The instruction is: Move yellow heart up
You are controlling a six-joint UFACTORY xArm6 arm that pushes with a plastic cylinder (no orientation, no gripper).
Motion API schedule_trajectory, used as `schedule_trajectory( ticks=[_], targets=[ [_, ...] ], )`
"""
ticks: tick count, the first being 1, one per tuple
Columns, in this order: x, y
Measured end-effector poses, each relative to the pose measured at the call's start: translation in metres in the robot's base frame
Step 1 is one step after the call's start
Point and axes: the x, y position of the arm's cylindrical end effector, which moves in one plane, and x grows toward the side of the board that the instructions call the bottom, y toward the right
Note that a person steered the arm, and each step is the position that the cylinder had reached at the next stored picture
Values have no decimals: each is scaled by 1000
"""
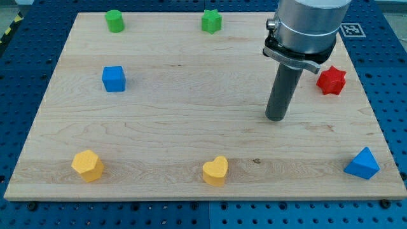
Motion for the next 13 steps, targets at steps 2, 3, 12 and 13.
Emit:
schedule_trajectory(
  ticks=[2, 3, 12, 13],
  targets=[
    [-1, 0],
    [4, 0],
    [132, -60],
    [133, -77]
  ],
)
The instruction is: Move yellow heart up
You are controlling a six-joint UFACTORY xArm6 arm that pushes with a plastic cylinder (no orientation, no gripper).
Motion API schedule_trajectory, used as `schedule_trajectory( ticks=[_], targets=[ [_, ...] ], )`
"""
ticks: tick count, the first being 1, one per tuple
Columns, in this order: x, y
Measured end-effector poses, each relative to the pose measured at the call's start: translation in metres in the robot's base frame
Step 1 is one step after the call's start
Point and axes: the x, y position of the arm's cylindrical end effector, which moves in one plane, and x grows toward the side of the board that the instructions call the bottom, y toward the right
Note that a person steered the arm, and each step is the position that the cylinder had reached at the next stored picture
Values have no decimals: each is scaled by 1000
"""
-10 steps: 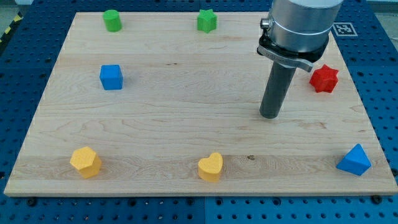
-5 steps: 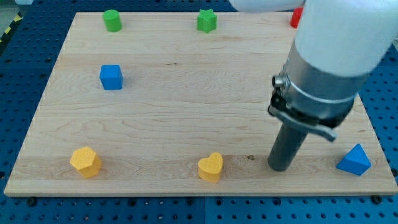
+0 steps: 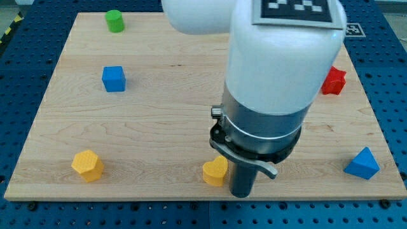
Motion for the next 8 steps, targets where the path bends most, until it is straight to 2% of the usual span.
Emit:
schedule_trajectory(
  ticks=[4, 6, 8],
  targets=[
    [-1, -37],
    [-14, -37],
    [-38, -72]
  ],
)
